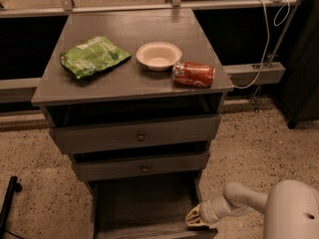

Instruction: Open bottom drawer

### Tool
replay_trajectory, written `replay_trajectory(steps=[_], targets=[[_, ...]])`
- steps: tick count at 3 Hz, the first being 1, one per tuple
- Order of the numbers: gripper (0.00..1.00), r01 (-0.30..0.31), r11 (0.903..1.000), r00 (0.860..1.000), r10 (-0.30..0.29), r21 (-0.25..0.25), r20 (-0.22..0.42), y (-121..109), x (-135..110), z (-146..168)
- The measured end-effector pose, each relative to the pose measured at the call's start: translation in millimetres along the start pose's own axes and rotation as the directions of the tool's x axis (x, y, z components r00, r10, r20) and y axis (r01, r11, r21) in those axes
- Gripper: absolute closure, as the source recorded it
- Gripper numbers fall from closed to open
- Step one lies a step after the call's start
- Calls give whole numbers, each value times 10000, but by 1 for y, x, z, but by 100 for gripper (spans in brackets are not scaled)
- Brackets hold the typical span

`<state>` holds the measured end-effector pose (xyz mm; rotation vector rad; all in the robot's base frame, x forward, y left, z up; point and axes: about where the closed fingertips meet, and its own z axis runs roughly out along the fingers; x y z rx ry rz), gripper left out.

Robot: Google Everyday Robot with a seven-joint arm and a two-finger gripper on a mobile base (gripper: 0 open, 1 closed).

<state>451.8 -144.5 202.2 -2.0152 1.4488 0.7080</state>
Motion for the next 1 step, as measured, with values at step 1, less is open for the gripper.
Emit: replay_trajectory(steps=[1], targets=[[43, 0, 10000, 10000, 0, 0, 0, 0, 0, 0]])
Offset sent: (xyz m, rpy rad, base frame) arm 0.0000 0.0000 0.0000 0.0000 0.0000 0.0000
